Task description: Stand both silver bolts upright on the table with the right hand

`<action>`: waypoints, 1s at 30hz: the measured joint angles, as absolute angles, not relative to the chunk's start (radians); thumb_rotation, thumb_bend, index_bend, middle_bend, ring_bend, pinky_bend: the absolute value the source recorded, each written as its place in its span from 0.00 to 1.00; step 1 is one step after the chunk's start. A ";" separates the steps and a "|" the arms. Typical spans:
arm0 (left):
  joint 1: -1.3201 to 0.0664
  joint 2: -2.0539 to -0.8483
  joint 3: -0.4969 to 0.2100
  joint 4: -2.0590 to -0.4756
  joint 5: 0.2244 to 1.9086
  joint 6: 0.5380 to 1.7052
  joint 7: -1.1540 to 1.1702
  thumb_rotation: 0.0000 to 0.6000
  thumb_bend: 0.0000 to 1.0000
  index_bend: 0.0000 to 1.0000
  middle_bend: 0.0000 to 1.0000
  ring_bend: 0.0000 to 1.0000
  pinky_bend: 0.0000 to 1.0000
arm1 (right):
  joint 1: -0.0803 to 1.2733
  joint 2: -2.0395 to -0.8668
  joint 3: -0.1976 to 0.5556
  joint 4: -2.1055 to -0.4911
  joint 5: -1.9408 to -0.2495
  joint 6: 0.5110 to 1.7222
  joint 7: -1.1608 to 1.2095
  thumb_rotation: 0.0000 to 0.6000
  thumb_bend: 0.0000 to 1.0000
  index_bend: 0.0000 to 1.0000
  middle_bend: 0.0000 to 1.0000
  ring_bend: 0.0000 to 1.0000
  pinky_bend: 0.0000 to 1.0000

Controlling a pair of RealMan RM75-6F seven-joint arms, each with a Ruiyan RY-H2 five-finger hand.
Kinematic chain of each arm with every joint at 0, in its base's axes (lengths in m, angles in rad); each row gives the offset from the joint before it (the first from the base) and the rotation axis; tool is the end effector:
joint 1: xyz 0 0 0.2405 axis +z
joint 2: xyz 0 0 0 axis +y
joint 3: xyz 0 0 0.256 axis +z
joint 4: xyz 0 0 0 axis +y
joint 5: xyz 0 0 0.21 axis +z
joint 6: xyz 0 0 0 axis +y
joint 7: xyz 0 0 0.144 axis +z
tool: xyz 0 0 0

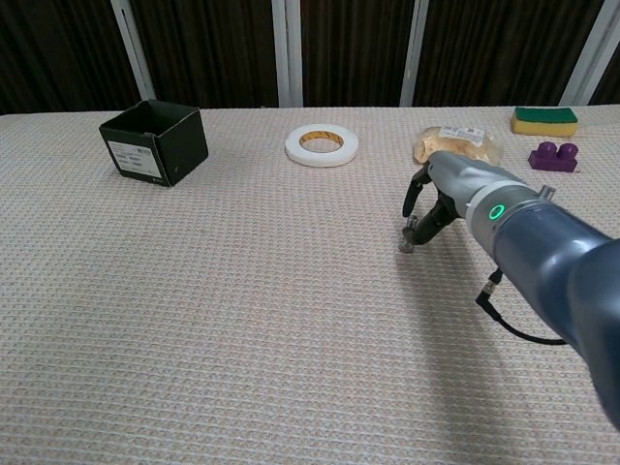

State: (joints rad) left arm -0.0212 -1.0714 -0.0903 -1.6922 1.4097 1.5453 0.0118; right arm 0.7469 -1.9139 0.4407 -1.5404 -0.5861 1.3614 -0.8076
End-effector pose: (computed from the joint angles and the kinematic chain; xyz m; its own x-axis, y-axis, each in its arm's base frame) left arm -0.3150 0.1676 0.1850 0.3738 -0.0706 0.9248 0.9227 0.1302 -0.3629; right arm -0.1021 -0.3279 -0.0575 0.2122 -0.2556 0.9432 -0.9570 0.1411 0.2535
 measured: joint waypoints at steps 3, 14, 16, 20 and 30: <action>-0.021 -1.071 -0.091 -1.692 1.409 1.546 0.011 1.00 0.15 0.17 0.15 0.01 0.05 | 0.748 -1.908 0.438 -1.548 -0.580 1.359 -0.814 1.00 0.38 0.42 0.00 0.01 0.01; -0.021 -1.071 -0.093 -1.690 1.407 1.547 0.008 1.00 0.15 0.17 0.15 0.01 0.05 | 0.717 -1.805 0.433 -1.752 -0.623 1.403 -0.815 1.00 0.34 0.21 0.00 0.00 0.00; -0.020 -1.071 -0.092 -1.691 1.410 1.549 0.007 1.00 0.15 0.17 0.15 0.01 0.05 | 0.689 -1.749 0.422 -1.835 -0.679 1.435 -0.801 1.00 0.34 0.21 0.00 0.00 0.00; -0.017 -1.072 -0.090 -1.693 1.413 1.555 0.010 1.00 0.15 0.17 0.15 0.01 0.05 | 0.598 -1.584 0.363 -2.014 -0.815 1.485 -0.752 1.00 0.34 0.21 0.00 0.00 0.00; -0.003 -1.077 -0.085 -1.700 1.426 1.580 0.016 1.00 0.15 0.17 0.15 0.01 0.05 | 0.286 -1.187 -0.005 -2.053 -1.352 1.547 -0.359 1.00 0.28 0.16 0.00 0.00 0.00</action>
